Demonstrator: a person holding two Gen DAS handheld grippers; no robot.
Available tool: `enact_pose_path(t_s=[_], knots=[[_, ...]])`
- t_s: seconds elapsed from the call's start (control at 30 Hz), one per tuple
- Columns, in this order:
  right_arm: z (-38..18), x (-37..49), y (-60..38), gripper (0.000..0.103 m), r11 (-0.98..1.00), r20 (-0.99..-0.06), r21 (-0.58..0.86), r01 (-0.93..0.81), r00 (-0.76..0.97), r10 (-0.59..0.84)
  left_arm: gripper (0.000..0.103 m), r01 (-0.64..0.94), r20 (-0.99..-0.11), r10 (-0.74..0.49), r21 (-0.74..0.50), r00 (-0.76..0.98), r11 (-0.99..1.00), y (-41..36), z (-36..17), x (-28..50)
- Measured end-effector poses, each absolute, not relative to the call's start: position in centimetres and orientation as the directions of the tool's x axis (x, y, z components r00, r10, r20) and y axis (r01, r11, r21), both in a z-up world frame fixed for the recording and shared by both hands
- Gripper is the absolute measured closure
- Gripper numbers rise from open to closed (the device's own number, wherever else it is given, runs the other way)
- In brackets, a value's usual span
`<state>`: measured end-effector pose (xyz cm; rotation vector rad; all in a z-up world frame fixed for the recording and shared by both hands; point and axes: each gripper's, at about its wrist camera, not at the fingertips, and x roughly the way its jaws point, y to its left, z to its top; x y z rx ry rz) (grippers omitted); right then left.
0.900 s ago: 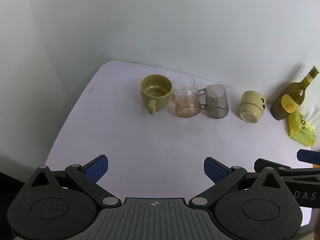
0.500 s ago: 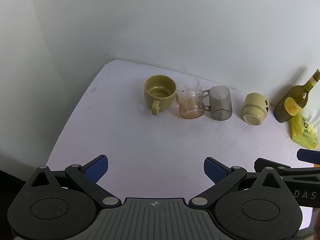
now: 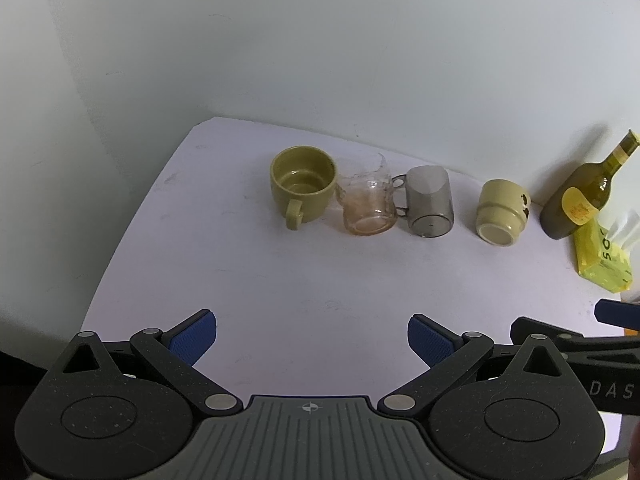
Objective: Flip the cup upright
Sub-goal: 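Move the left tool toward the clear glass tumbler in the cup row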
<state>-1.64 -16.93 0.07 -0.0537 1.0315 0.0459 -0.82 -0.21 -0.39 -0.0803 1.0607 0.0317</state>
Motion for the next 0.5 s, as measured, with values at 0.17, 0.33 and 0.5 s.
enact_pose_path(t_s=[0.17,0.33,0.5], knots=[[0.0,-1.5,-17.5,0.000,0.999,-0.859,-0.024,-0.045,0.512,0.003,0.000,-0.047,-0.874,-0.024,-0.053,0.485,0.997,-0.7,-0.5,-0.3],[-0.1,-1.3,-18.3,0.000,1.000,-0.860,-0.018,-0.015,0.511,-0.008,0.000,-0.024,-0.874,-0.037,-0.056,0.484,0.998,-1.4,-0.6,0.2],[-0.2,-1.1,-18.8,0.000,1.000,-0.861,-0.012,0.003,0.509,-0.012,0.000,-0.006,-0.877,-0.049,-0.058,0.478,0.998,-1.9,-0.9,0.5]])
